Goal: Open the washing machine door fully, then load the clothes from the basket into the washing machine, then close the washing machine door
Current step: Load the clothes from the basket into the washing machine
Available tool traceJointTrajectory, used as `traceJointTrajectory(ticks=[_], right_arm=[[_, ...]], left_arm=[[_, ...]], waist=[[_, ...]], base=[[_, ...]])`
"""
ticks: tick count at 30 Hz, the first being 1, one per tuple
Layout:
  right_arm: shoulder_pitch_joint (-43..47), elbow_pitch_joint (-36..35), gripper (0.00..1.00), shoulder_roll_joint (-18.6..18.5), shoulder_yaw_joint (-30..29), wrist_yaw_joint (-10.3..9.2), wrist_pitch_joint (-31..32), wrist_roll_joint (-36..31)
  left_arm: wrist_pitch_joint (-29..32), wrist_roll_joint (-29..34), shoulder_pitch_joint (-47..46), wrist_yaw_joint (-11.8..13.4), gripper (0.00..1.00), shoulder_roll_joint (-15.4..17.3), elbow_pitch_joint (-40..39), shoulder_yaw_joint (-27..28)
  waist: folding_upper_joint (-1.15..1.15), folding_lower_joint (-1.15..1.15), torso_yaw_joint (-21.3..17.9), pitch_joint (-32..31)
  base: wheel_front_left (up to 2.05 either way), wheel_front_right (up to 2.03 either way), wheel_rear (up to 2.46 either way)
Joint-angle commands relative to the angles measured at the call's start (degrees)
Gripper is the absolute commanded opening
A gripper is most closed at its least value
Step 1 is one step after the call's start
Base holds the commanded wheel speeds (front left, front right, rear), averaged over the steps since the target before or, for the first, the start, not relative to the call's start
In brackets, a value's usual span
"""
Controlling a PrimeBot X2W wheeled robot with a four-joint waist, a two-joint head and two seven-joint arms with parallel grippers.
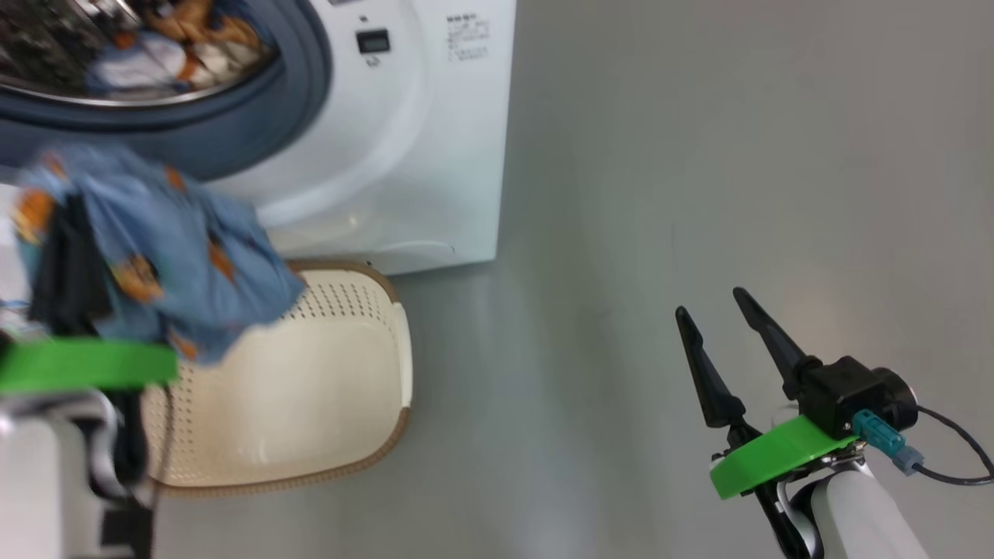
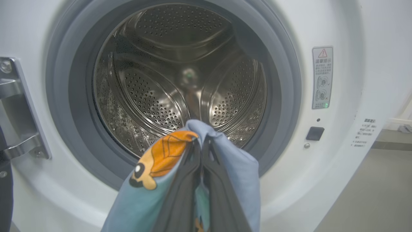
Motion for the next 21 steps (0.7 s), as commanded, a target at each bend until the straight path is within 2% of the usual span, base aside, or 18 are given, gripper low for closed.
traceJointTrajectory(ticks=[1, 7, 8, 13, 21], right_arm=[[-0.94, -1.68, 1.0, -0.23, 1.56, 0.09, -0.68, -0.58], [-2.15, -2.72, 1.0, -0.15, 1.57, 0.09, -0.68, -0.66], [-2.15, -2.72, 1.0, -0.15, 1.57, 0.09, -0.68, -0.66], [-3.49, -3.94, 1.0, 0.51, 1.3, 0.09, -0.68, -0.2], [-6.34, -5.16, 1.0, 1.52, 1.76, 0.09, -0.68, 0.6]], left_arm=[[-0.36, -0.61, -4.29, -0.28, 0.0, 3.02, -0.66, 2.41], [-0.34, -2.44, -14.91, -0.37, 0.0, 8.43, 4.83, 1.78], [-0.34, -2.44, -14.91, -0.37, 0.0, 8.43, 4.83, 1.78], [1.7, -5.93, -24.4, -0.39, 0.0, 14.26, 9.9, -0.4], [6.05, -9.18, -40.44, -0.4, 0.0, 22.34, 17.11, -6.79]], waist=[[0.0, 0.0, -2.13, 4.29], [0.0, 0.0, -5.03, 9.29], [0.0, 0.0, -5.03, 9.29], [0.0, 0.0, -7.47, 14.4], [0.0, 0.0, -10.17, 22.9]], base=[[0.0, 0.0, 0.0], [0.0, 0.0, 0.0], [0.0, 0.0, 0.0], [0.0, 0.0, 0.0], [0.0, 0.0, 0.0]])
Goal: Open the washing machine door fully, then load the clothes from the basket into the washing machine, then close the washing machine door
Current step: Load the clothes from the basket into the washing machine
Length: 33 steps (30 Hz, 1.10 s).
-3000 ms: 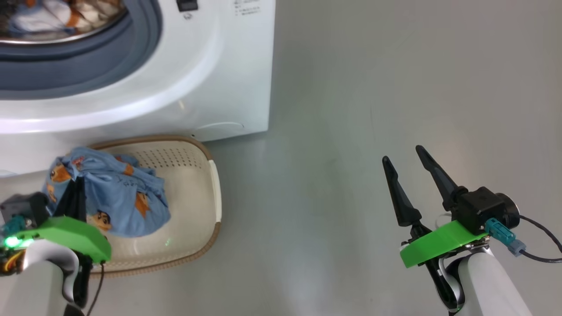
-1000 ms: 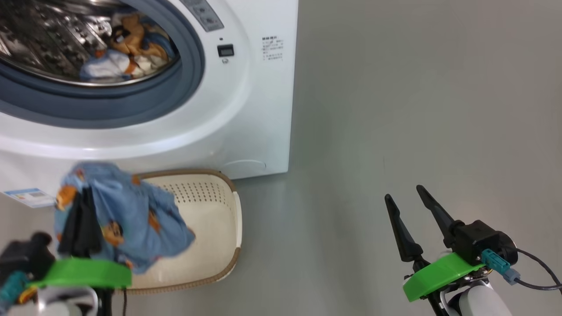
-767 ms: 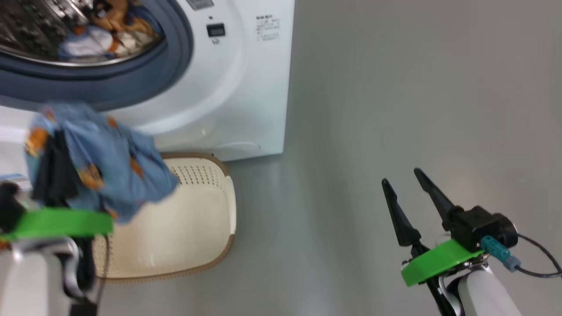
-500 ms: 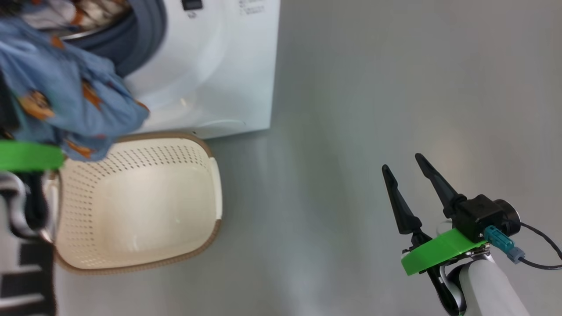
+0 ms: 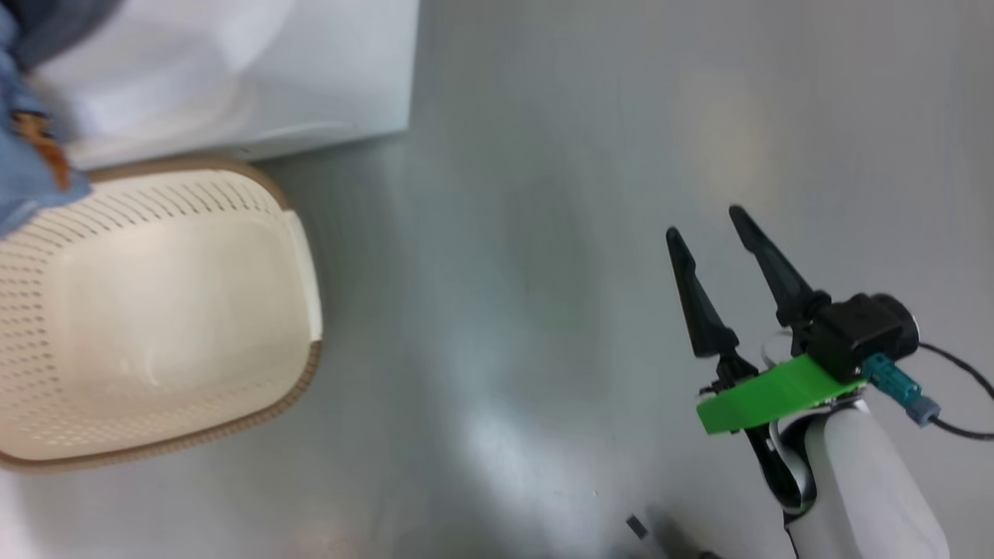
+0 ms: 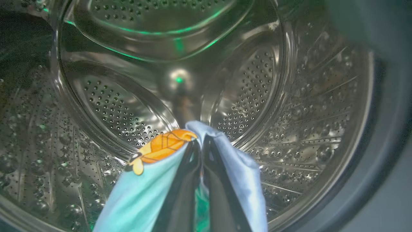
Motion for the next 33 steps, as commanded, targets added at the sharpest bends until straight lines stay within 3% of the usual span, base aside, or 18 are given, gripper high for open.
traceJointTrajectory(ticks=[1, 9, 16, 22, 33], right_arm=[[-0.23, -1.57, 1.0, 0.44, 1.44, 0.09, -0.68, 0.48], [-2.93, -1.63, 1.0, 0.68, 3.55, 0.09, -0.68, 4.73], [-4.84, -2.01, 1.0, 0.7, 5.56, 0.09, -0.68, 8.15], [-5.3, -1.37, 1.0, 0.7, 6.04, 0.09, -0.68, 9.39], [-5.65, -1.2, 1.0, 0.7, 6.32, 0.09, -0.68, 9.32]], left_arm=[[0.36, -0.06, -2.03, -0.13, 0.0, 4.36, -0.45, 0.46], [1.1, 0.05, -15.51, -0.14, 0.0, 10.82, 5.81, -5.94], [-2.98, 1.43, -26.61, -0.14, 0.0, 14.69, 11.66, -9.62], [-6.02, 4.32, -33.22, -0.06, 0.0, 14.87, 15.07, -10.27], [-6.34, 6.31, -35.22, -0.09, 0.0, 14.23, 24.32, -12.75]], waist=[[0.0, 0.0, -3.52, 6.22], [0.0, 0.0, -6.86, 11.98], [0.0, 0.0, -9.28, 14.22], [0.0, 0.0, -10.26, 14.64], [0.0, 0.0, -10.56, 14.64]], base=[[0.0, 0.0, 0.0], [0.0, 0.0, 0.0], [0.0, 0.0, 0.0], [0.0, 0.0, 0.0], [0.0, 0.0, 0.0]])
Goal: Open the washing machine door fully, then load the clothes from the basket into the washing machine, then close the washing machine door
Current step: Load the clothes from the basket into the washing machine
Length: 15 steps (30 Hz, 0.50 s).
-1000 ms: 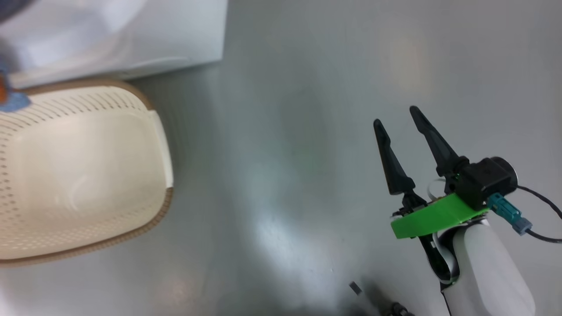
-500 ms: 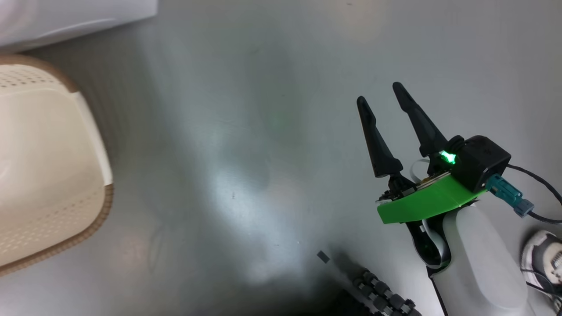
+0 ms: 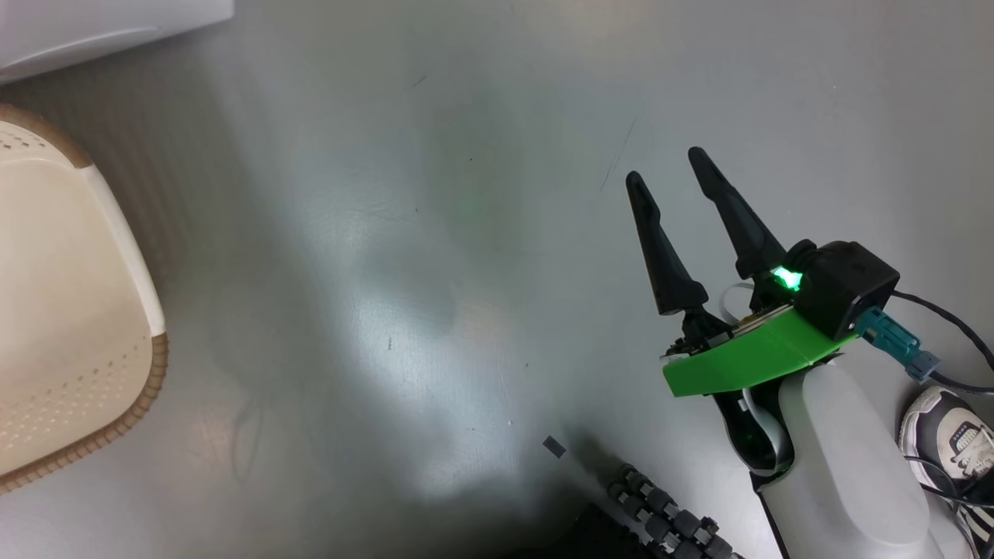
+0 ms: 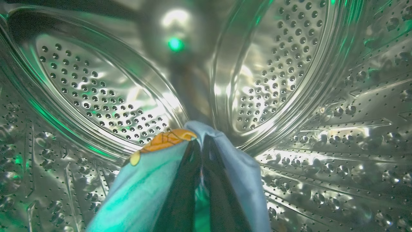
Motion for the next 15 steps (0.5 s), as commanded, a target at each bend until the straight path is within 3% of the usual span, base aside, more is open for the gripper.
traceJointTrajectory(ticks=[1, 3, 4, 6, 15], right_arm=[[0.83, -0.85, 1.0, 0.03, 1.16, 0.09, -0.68, 0.21], [0.76, -0.81, 1.0, 0.04, 1.13, 0.09, -0.68, 0.23], [0.76, -0.79, 1.0, 0.04, 1.11, 0.09, -0.68, 0.22], [0.75, -0.72, 1.0, 0.04, 1.07, 0.09, -0.68, 0.15], [0.79, -0.66, 1.0, 0.04, 0.26, 0.09, -0.68, -1.01]], left_arm=[[-0.27, 0.65, -1.39, -0.09, 0.0, 2.35, -0.73, 0.04], [-0.28, 0.76, -1.74, -0.09, 0.0, 2.3, -0.17, 0.08], [-0.28, 0.88, -1.83, -0.1, 0.12, 2.25, 0.01, 0.06], [-0.28, 1.25, -1.95, 0.26, 1.0, 2.25, -0.08, 0.23], [-0.29, 0.27, 1.2, 0.02, 1.0, 1.0, 0.02, 0.94]], waist=[[0.0, 0.0, 0.0, -0.01], [0.0, 0.0, 0.03, -0.07], [0.0, 0.0, 0.07, -0.13], [0.0, 0.0, 0.19, -0.22], [0.0, 0.0, 1.71, -2.51]], base=[[0.0, 0.0, 0.0], [0.0, 0.0, 0.0], [0.0, 0.0, 0.0], [0.0, 0.0, 0.0], [0.0, 0.0, 0.0]])
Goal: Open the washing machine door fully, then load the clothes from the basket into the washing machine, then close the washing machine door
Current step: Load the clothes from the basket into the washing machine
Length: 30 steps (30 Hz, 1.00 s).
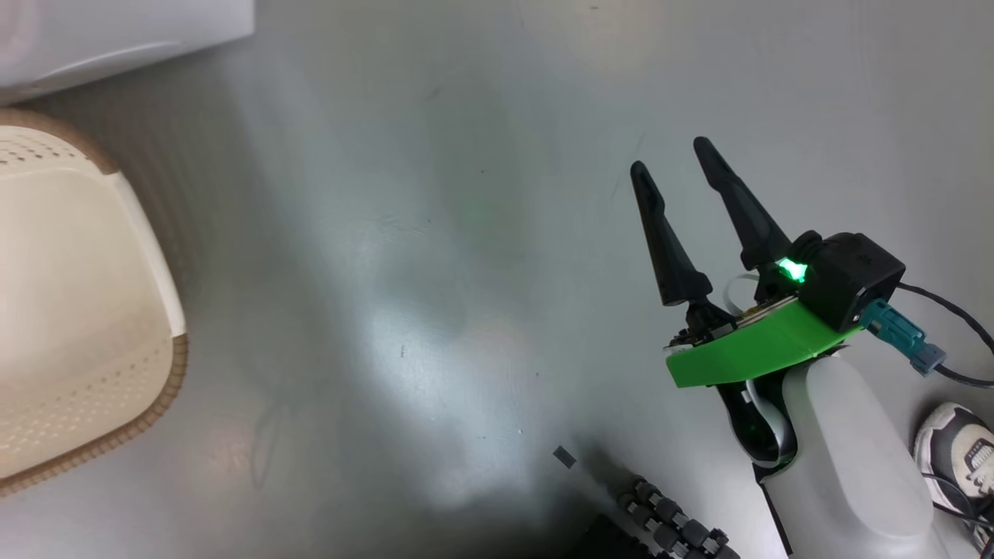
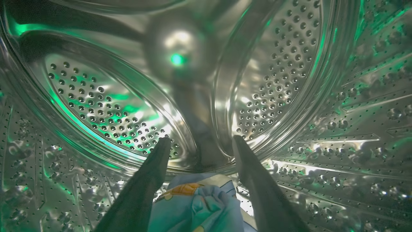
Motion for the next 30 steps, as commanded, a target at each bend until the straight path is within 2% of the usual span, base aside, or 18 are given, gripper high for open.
traceJointTrajectory(ticks=[1, 9, 18, 30], right_arm=[[1.73, -0.88, 1.0, 0.01, 0.56, 0.09, -0.68, -0.78], [1.94, -0.7, 1.0, 0.02, -1.42, 0.09, -0.68, -3.96], [3.32, -0.28, 1.0, 0.02, -3.0, 0.09, -0.68, -7.29], [6.29, -0.23, 1.0, -0.88, -4.03, 0.09, -0.68, -9.29]], left_arm=[[-0.29, -0.54, 1.98, -0.03, 1.0, 1.84, -1.71, 0.62], [-0.29, -3.21, 8.41, -0.14, 1.0, -0.51, -3.24, 0.09], [-0.29, -9.93, 18.56, -0.15, 1.0, -3.33, -5.11, -0.99], [-0.29, -11.37, 35.24, -0.16, 1.0, -3.67, -15.63, 1.82]], waist=[[0.0, 0.0, 0.9, -0.95], [0.0, 0.0, 4.28, -4.5], [0.0, 0.0, 8.54, -9.3], [0.0, 0.0, 12.58, -13.66]], base=[[0.0, 0.0, 0.0], [0.0, 0.0, 0.0], [0.0, 0.0, 0.0], [0.0, 0.0, 0.0]])
